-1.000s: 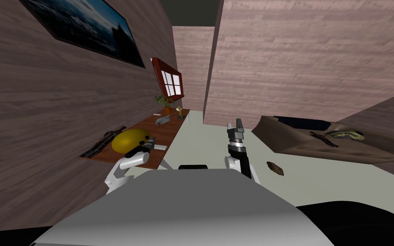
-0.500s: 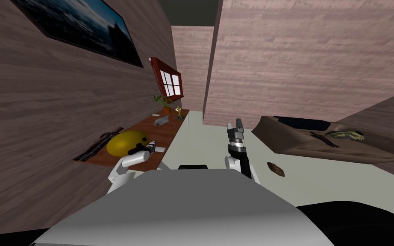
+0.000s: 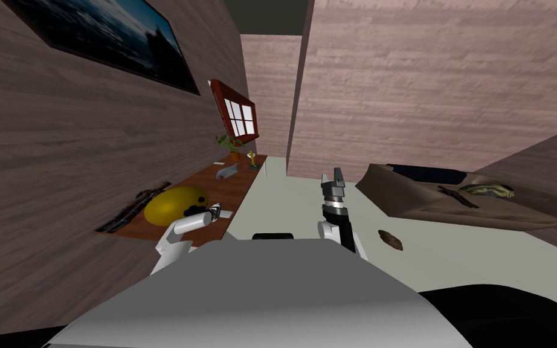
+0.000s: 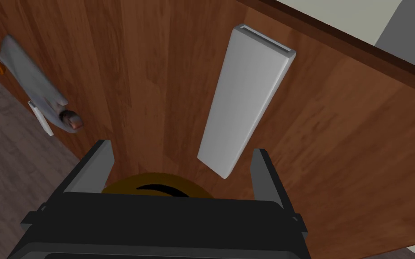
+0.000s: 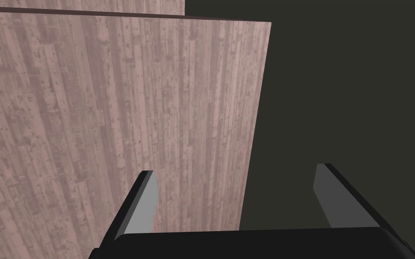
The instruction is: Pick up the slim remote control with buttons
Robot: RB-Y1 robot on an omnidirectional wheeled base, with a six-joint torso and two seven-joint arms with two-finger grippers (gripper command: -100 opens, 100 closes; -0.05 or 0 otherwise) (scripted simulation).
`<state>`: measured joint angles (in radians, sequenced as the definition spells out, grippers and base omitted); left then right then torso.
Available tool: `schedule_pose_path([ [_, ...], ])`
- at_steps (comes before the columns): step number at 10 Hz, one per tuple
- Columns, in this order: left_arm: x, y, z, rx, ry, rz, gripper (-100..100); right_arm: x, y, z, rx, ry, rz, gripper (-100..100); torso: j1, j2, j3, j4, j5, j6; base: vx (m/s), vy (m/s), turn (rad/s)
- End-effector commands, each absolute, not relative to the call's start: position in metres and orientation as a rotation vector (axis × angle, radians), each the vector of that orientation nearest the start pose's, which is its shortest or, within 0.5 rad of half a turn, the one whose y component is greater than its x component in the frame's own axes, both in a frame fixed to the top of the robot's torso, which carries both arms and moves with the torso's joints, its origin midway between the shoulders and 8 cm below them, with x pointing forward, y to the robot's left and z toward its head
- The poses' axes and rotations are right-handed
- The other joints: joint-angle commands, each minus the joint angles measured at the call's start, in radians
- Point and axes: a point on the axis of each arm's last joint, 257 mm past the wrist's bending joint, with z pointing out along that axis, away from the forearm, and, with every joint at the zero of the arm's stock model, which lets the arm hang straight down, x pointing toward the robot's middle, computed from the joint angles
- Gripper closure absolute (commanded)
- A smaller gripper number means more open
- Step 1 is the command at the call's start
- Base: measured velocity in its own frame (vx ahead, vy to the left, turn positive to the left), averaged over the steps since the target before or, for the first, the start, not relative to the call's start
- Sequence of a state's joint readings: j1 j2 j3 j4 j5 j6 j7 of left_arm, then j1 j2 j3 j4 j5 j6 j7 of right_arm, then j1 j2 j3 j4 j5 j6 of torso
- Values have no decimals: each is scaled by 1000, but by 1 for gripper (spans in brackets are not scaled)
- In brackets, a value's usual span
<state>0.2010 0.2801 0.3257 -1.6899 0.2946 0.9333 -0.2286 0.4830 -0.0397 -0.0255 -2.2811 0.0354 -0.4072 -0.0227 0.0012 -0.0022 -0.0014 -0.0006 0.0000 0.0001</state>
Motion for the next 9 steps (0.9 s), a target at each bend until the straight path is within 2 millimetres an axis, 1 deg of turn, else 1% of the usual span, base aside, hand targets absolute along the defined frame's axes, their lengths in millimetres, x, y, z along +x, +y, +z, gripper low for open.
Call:
schedule_pose_path([
  [1, 351, 461, -417, -1912, 1712, -356, -100, 360, -282, 13, 676, 707, 1261, 0, 0, 0, 0, 0, 0, 0, 34, 6, -19],
  [2, 348, 460, -426, -1952, 1734, -343, -100, 360, -282, 13, 676, 707, 1261, 0, 0, 0, 0, 0, 0, 0, 41, 11, -29],
  [4, 339, 458, -436, -2004, 1768, -317, -100, 360, -282, 13, 676, 707, 1261, 0, 1, 0, 0, 0, 0, 0, 39, 21, -25],
  [7, 327, 455, -447, -2069, 1813, -278, -100, 360, -282, 13, 676, 707, 1261, 0, 1, 0, 0, 0, 0, 0, 32, 21, -30],
  [9, 315, 453, -458, -2144, 1859, -233, -100, 360, -282, 13, 676, 707, 1261, 0, 2, 0, 0, 0, 0, 0, 36, 43, -52],
])
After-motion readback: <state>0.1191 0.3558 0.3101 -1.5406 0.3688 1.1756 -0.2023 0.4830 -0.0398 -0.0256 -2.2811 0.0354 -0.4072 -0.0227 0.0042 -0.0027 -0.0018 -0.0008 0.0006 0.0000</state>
